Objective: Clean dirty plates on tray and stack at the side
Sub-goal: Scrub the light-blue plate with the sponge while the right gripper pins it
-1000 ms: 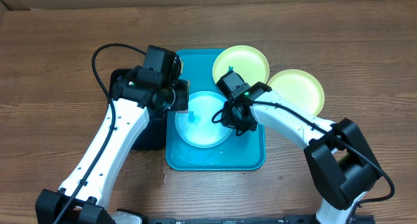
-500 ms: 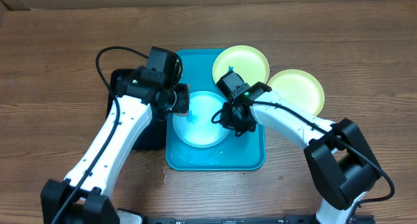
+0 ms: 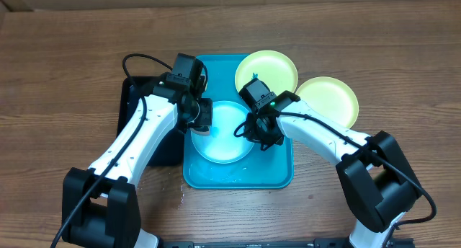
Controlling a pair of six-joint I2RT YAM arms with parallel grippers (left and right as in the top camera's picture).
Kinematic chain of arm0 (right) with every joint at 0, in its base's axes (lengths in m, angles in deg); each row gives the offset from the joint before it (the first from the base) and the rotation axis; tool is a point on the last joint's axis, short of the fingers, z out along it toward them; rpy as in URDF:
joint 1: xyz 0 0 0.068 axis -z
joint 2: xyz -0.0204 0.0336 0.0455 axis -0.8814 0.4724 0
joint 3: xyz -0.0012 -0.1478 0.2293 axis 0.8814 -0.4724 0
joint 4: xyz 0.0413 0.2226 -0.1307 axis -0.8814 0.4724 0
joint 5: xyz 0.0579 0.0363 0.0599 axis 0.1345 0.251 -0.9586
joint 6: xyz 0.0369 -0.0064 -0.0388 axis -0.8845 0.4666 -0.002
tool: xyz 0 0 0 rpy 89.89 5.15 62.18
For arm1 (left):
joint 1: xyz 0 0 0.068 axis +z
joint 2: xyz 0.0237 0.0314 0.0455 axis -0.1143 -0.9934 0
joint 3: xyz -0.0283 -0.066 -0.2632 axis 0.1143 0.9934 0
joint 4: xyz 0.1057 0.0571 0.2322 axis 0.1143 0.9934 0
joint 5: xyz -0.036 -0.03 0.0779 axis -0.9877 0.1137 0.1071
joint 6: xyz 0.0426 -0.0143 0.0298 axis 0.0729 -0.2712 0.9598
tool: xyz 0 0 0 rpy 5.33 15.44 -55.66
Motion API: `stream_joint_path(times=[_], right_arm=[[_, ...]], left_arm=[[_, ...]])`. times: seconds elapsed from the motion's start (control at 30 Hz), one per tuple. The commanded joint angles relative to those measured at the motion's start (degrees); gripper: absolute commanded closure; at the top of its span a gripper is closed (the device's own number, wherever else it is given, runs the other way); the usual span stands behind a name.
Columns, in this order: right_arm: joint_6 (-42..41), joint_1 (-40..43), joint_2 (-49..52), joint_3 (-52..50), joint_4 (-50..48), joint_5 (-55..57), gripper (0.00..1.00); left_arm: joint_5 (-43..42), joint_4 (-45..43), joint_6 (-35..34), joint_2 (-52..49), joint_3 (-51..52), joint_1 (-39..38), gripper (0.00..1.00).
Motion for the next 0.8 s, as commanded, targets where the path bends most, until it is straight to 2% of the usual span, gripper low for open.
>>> stream_joint_path(times=[0.0,0.2,0.43,0.77], right_arm=[[0.4,-0.3,-0.5,-0.1,-0.7,0.9,0.81],[0.9,-1.0,0.3,-0.2,-1.8,0.9,0.85],[0.9,-1.0,0.4,-0.2,-1.8,0.9,0.96],[0.9,-1.0,0.4,-0.2,-1.7,0.9,0.96]], left_arm=[[-1.0,-0.3,2.2,-0.1,0.5,-0.2,0.96],[-1.1,-0.2,2.2,-0.3,0.5,-0.2,0.96],[-1.0,-0.3,2.2,-0.6,0.5,-0.2,0.96],[1.2,-0.6,2.1,-3.5,0.5,-1.3,0.96]])
